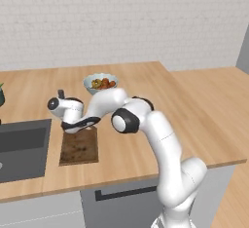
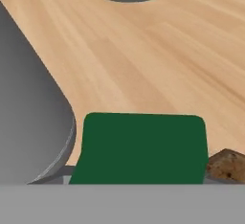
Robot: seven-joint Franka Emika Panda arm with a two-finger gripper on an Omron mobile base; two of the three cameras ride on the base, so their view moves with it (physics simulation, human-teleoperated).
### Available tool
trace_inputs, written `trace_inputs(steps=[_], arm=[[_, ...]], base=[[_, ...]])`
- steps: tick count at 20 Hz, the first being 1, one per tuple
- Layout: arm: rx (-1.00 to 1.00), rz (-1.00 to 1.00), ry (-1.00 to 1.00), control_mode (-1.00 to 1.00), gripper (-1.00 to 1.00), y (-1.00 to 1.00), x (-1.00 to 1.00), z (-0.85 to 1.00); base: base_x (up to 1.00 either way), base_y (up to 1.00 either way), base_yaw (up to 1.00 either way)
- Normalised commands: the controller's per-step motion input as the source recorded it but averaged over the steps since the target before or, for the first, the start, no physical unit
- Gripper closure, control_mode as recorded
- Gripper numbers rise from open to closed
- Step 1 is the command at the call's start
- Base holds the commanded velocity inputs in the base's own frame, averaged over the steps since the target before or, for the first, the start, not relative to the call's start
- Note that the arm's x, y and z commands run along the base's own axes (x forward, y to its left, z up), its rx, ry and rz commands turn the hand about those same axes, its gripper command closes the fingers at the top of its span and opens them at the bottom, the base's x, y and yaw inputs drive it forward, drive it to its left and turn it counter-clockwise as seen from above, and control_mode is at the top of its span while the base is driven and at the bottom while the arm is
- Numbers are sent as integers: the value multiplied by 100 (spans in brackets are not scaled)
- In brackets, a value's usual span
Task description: Pick up the sponge from the counter and clean the cutting board by briefly scrubbing or pressing down on the cutting board. Once finished, release the sponge.
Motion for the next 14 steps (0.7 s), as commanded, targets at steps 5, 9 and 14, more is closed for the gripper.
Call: trace_inputs(steps=[5, 9, 14], arm=[[0, 0, -1, -100, 100, -26, -33, -51], [0, 0, 0, -100, 100, 0, -61, -59], [0, 0, 0, -100, 100, 0, -78, -65]], base=[[0, 0, 0], [0, 0, 0], [0, 0, 0]])
